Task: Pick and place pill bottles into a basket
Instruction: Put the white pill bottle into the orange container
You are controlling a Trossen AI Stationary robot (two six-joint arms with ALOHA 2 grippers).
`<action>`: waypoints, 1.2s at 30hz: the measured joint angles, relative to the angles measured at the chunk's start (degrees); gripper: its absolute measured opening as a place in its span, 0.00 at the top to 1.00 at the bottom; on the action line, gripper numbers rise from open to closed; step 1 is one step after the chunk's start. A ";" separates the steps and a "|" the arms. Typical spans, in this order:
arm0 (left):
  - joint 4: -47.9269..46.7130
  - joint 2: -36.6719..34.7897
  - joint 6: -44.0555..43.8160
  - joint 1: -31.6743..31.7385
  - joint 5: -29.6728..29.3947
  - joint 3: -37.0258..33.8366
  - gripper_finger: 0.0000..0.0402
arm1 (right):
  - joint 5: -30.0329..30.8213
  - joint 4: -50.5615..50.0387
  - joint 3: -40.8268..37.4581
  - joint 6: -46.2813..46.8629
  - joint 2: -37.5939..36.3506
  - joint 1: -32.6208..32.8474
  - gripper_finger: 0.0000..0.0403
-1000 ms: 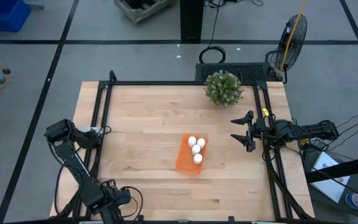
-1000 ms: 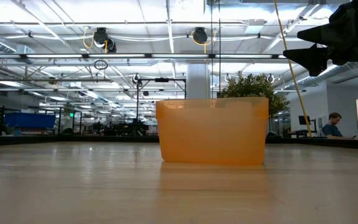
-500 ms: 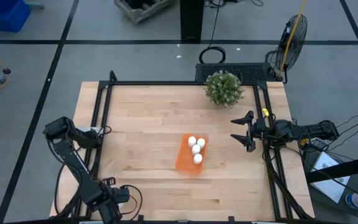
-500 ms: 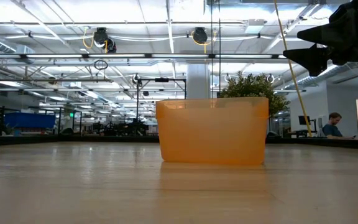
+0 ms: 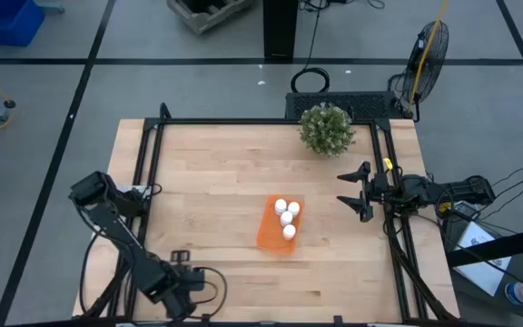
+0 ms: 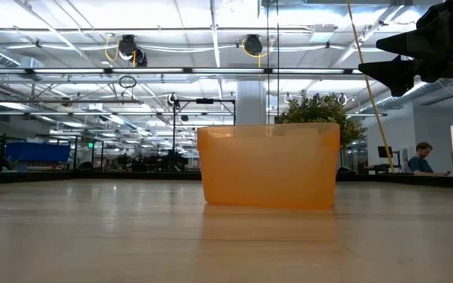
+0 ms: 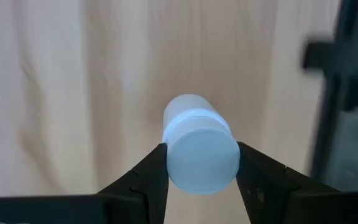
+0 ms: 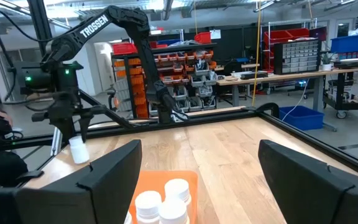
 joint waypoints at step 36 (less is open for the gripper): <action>4.08 2.52 63.57 43.26 3.68 22.85 0.60 | 0.00 -0.03 0.00 -0.01 0.00 0.01 0.22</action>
